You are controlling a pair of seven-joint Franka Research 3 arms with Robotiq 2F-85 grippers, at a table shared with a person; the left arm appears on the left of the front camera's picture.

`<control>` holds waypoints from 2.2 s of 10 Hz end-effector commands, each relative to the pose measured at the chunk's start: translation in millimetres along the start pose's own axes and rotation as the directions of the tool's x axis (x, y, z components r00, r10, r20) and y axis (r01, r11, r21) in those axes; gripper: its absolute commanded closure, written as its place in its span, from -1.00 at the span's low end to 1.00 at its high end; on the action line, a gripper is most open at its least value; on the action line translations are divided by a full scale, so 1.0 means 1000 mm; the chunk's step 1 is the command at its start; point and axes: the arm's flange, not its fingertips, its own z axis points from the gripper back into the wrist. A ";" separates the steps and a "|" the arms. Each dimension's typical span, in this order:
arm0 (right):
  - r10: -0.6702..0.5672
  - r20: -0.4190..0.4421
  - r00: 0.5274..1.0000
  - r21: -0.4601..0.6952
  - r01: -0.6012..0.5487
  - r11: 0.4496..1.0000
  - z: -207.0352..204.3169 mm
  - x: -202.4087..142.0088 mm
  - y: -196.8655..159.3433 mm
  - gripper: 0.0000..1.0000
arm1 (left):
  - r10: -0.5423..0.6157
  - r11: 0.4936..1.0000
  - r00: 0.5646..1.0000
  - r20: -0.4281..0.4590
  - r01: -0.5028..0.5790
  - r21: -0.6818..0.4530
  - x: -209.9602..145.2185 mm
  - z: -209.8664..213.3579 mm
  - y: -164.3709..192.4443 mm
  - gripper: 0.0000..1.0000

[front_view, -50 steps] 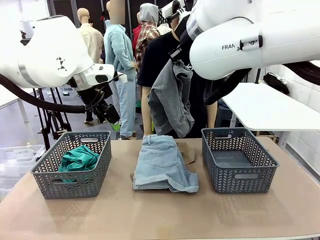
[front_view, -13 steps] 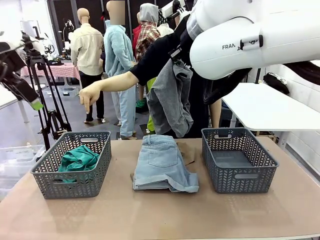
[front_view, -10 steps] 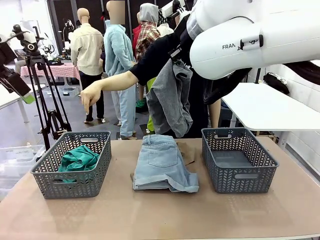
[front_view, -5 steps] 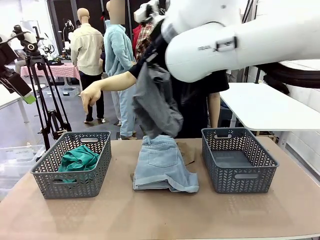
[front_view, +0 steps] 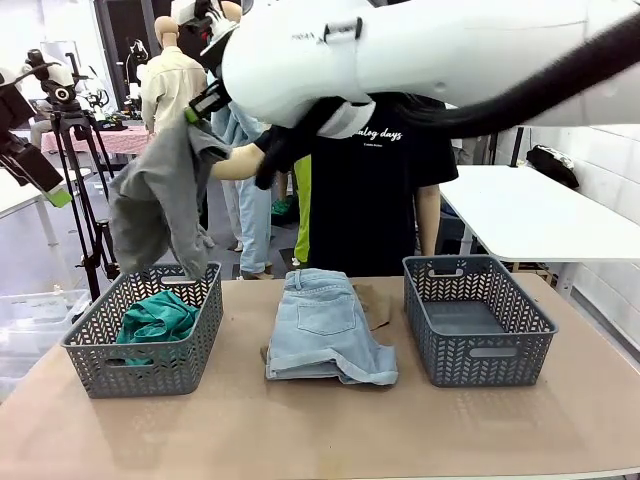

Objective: Sort the tops and bottoms.
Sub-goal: Sort the clothes according to human instructions.

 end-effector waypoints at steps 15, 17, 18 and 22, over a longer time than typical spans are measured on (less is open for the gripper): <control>0.015 -0.003 1.000 0.262 -0.014 0.965 -0.231 -0.030 -0.011 1.00 | -0.007 1.000 1.000 -0.002 0.007 0.004 -0.001 0.002 0.001 -0.83; 0.054 0.017 0.998 0.273 -0.057 0.960 -0.234 -0.014 -0.003 1.00 | -0.007 1.000 1.000 -0.002 0.007 0.004 -0.001 0.002 0.001 -0.83; 0.067 0.025 0.997 0.268 -0.072 0.961 -0.231 -0.008 0.002 1.00 | -0.007 1.000 1.000 -0.002 0.007 0.004 -0.001 0.002 0.001 -0.83; 0.141 0.091 0.986 0.203 -0.157 0.966 -0.200 0.022 0.007 1.00 | -0.007 1.000 1.000 -0.002 0.007 0.004 -0.001 0.002 0.001 -0.83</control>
